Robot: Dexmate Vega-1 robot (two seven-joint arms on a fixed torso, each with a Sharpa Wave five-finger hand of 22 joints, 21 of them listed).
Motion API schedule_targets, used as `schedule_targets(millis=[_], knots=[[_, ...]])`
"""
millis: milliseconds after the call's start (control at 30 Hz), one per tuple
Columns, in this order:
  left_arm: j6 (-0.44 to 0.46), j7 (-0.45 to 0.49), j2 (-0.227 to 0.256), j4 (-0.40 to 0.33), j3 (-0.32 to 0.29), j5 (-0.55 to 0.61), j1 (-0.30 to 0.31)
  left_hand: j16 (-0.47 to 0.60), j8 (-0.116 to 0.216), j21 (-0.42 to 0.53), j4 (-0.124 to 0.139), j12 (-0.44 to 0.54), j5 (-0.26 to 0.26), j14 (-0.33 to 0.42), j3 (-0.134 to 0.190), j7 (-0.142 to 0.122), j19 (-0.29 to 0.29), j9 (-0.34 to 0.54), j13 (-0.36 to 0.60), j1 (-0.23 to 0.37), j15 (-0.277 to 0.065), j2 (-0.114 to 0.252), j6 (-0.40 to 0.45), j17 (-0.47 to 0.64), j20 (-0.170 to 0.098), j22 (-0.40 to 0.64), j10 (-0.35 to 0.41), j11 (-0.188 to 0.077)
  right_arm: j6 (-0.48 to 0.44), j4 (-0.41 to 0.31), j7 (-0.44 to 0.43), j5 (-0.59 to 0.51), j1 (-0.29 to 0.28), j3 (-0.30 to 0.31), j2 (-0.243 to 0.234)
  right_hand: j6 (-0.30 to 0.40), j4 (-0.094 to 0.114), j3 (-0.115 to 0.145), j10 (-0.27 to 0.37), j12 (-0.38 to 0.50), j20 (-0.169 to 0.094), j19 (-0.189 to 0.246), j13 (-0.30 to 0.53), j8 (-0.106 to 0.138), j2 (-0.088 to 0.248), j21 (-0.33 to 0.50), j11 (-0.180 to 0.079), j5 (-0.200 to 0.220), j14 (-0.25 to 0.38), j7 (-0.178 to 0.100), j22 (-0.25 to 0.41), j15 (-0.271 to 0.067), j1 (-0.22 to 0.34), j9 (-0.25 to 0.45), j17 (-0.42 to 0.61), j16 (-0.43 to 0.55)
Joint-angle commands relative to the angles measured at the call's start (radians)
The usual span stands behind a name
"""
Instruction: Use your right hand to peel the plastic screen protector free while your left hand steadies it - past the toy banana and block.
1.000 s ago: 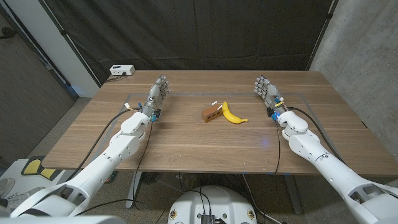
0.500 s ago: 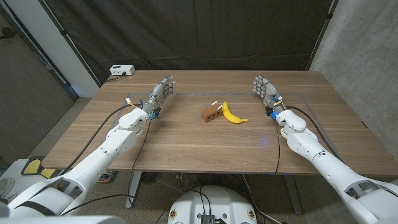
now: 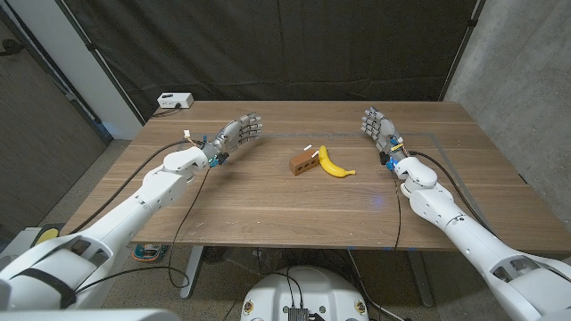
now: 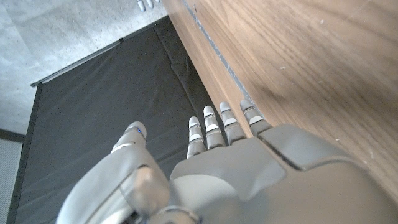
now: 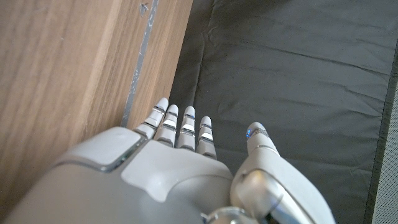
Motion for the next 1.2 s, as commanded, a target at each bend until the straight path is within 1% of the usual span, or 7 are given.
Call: schedule_targets(millis=[33, 300, 533, 833, 933, 1000, 1200], knots=[[0.066, -0.126, 0.048, 0.025, 0.048, 0.037, -0.069, 0.02, 0.028, 0.011, -0.014, 0.011, -0.007, 0.066, 0.001, 0.019, 0.026, 0.005, 0.007, 0.025, -0.01, -0.002, 0.086, 0.008, 0.0, 0.003, 0.055, -0.001, 0.004, 0.011, -0.001, 0.0, 0.006, -0.003, 0.011, 0.015, 0.005, 0.003, 0.017, 0.007, 0.009, -0.001, 0.005, 0.006, 0.001, 0.002, 0.003, 0.006, 0.017, -0.005, 0.001, 0.004, 0.006, 0.005, 0.006, 0.006], [0.111, -0.195, 0.082, 0.023, 0.087, 0.086, -0.123, 0.045, 0.039, 0.039, -0.021, 0.016, -0.011, 0.144, -0.001, 0.039, 0.097, 0.006, 0.01, 0.039, -0.027, -0.006, 0.146, 0.019, -0.022, 0.006, 0.111, 0.005, 0.012, 0.01, -0.002, -0.002, -0.001, -0.003, 0.012, 0.021, 0.006, 0.004, 0.025, 0.01, 0.016, 0.005, 0.005, 0.008, 0.001, 0.003, 0.006, 0.006, 0.026, -0.004, 0.002, 0.004, 0.003, 0.005, 0.006, 0.008], [0.137, -0.298, 0.084, 0.064, 0.123, 0.114, -0.193, 0.054, 0.038, 0.061, -0.028, 0.014, -0.012, 0.172, -0.004, 0.052, 0.148, 0.006, 0.011, 0.048, -0.027, -0.013, 0.158, 0.027, -0.034, 0.009, 0.126, 0.017, 0.024, 0.018, 0.002, 0.003, -0.007, -0.001, 0.018, 0.023, 0.007, 0.005, 0.029, 0.011, 0.016, 0.006, 0.005, 0.008, 0.001, 0.002, 0.007, 0.006, 0.032, -0.005, 0.002, 0.004, 0.002, 0.005, 0.007, 0.008], [0.177, -0.482, 0.053, 0.195, 0.176, 0.138, -0.329, 0.069, 0.033, 0.091, -0.037, 0.014, -0.01, 0.211, 0.0, 0.064, 0.206, 0.007, 0.014, 0.07, -0.026, -0.01, 0.163, 0.038, -0.038, 0.014, 0.152, 0.02, 0.056, 0.045, 0.02, 0.018, -0.016, 0.007, 0.032, 0.024, 0.008, 0.005, 0.035, 0.013, 0.017, 0.007, 0.005, 0.008, 0.001, 0.002, 0.008, 0.007, 0.038, -0.004, 0.002, 0.003, 0.0, 0.005, 0.007, 0.009], [0.184, -0.553, 0.035, 0.253, 0.2, 0.154, -0.381, 0.085, 0.035, 0.109, -0.041, 0.025, -0.01, 0.246, 0.002, 0.083, 0.232, 0.007, 0.019, 0.081, -0.032, -0.006, 0.18, 0.046, -0.03, 0.022, 0.193, 0.019, 0.067, 0.057, 0.026, 0.023, -0.018, 0.01, 0.037, 0.025, 0.009, 0.006, 0.037, 0.014, 0.017, 0.007, 0.005, 0.008, 0.001, 0.001, 0.01, 0.007, 0.038, -0.005, 0.002, 0.003, 0.0, 0.005, 0.007, 0.008], [0.188, -0.605, 0.022, 0.295, 0.224, 0.177, -0.424, 0.105, 0.045, 0.132, -0.047, 0.037, -0.01, 0.288, 0.003, 0.104, 0.264, 0.007, 0.026, 0.094, -0.034, -0.006, 0.225, 0.055, -0.029, 0.03, 0.234, 0.02, 0.075, 0.065, 0.03, 0.026, -0.019, 0.012, 0.041, 0.026, 0.009, 0.006, 0.038, 0.014, 0.017, 0.007, 0.005, 0.008, 0.001, 0.001, 0.009, 0.007, 0.038, -0.003, 0.002, 0.003, 0.0, 0.005, 0.007, 0.008], [0.19, -0.714, 0.0, 0.363, 0.292, 0.257, -0.522, 0.136, 0.053, 0.172, -0.067, 0.061, -0.009, 0.356, 0.0, 0.126, 0.32, 0.009, 0.036, 0.122, -0.041, -0.027, 0.28, 0.067, -0.02, 0.043, 0.301, 0.018, 0.095, 0.088, 0.045, 0.037, -0.02, 0.018, 0.05, 0.027, 0.009, 0.007, 0.039, 0.014, 0.017, 0.008, 0.006, 0.008, 0.001, 0.001, 0.011, 0.007, 0.041, -0.004, 0.003, 0.003, -0.001, 0.005, 0.007, 0.007]])
